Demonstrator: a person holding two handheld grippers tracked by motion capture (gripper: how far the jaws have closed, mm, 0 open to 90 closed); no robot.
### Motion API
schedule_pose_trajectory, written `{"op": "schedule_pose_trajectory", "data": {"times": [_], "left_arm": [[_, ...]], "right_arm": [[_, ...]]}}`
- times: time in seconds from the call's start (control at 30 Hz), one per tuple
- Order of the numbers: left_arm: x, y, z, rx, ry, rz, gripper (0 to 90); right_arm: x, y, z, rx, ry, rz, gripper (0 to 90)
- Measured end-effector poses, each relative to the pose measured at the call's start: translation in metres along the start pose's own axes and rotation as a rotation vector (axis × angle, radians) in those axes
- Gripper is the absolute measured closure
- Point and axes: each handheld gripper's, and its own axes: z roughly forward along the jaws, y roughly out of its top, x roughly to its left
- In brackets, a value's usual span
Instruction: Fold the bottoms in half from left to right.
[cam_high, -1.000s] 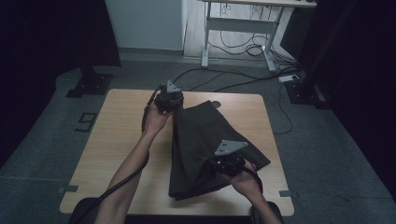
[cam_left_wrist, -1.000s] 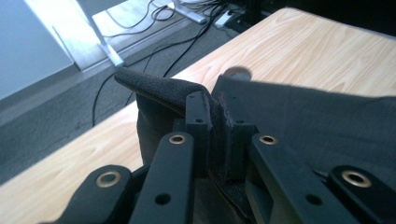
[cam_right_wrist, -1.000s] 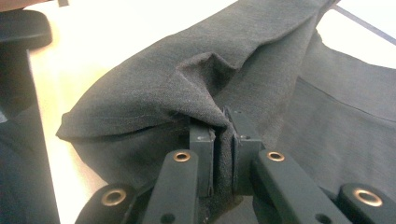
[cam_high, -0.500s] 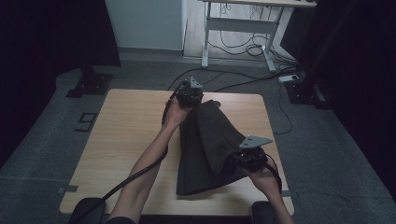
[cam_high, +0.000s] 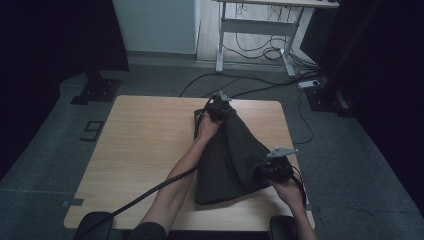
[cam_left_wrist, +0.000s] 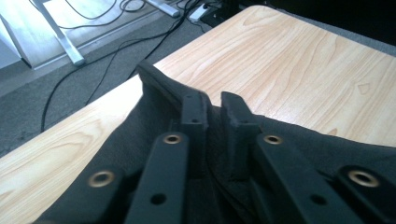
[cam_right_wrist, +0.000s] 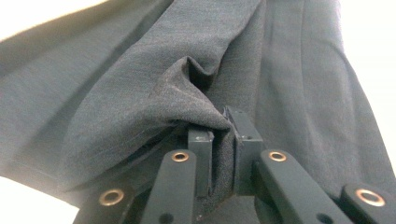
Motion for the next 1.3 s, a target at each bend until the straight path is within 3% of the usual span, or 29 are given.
{"op": "schedule_pose_trajectory", "data": {"times": [0.1, 0.17, 0.2, 0.3, 0.33, 0.47, 0.53, 0.7, 0.87, 1.1, 1.23, 1.27, 1.3], "left_arm": [[-0.001, 0.0, 0.0, -0.015, -0.026, -0.003, 56.2], [-0.001, -0.001, -0.003, -0.018, -0.024, 0.013, 46.9], [0.001, -0.004, -0.009, -0.016, -0.053, 0.011, 41.1], [0.002, -0.008, -0.015, -0.015, -0.066, 0.018, 36.7], [0.001, -0.013, -0.022, 0.004, -0.075, 0.039, 31.7], [-0.003, -0.024, -0.033, 0.019, -0.078, 0.057, 25.7], [-0.007, -0.04, -0.045, 0.016, -0.097, 0.047, 21.9], [-0.013, -0.064, -0.058, 0.035, -0.113, 0.054, 20.3], [-0.018, -0.088, -0.072, 0.063, -0.119, 0.063, 18.2], [-0.023, -0.113, -0.089, 0.087, -0.099, 0.089, 17.5], [-0.023, -0.126, -0.091, 0.105, -0.09, 0.093, 17.5], [-0.023, -0.129, -0.091, 0.108, -0.09, 0.089, 17.4], [-0.022, -0.132, -0.091, 0.11, -0.088, 0.085, 17.4]], "right_arm": [[-0.006, -0.008, 0.004, 0.011, -0.006, 0.004, 71.6], [-0.01, -0.014, 0.004, 0.024, -0.022, 0.018, 60.2], [-0.015, -0.02, 0.003, 0.031, -0.029, 0.037, 51.7], [-0.019, -0.024, -0.001, 0.04, -0.039, 0.056, 44.6], [-0.022, -0.026, -0.007, 0.057, -0.05, 0.059, 41.1], [-0.025, -0.029, -0.017, 0.072, -0.076, 0.064, 39.3], [-0.027, -0.029, -0.028, 0.073, -0.092, 0.06, 39.0], [-0.027, -0.025, -0.043, 0.052, -0.11, 0.058, 38.9], [-0.019, -0.012, -0.052, 0.02, -0.087, 0.041, 38.8], [0.005, 0.013, -0.035, 0.002, -0.012, -0.017, 37.6], [0.018, 0.023, -0.013, 0.016, 0.019, -0.043, 35.8], [0.023, 0.024, 0.001, 0.028, 0.029, -0.04, 34.6], [0.023, 0.024, 0.001, 0.028, 0.029, -0.04, 34.6]]}}
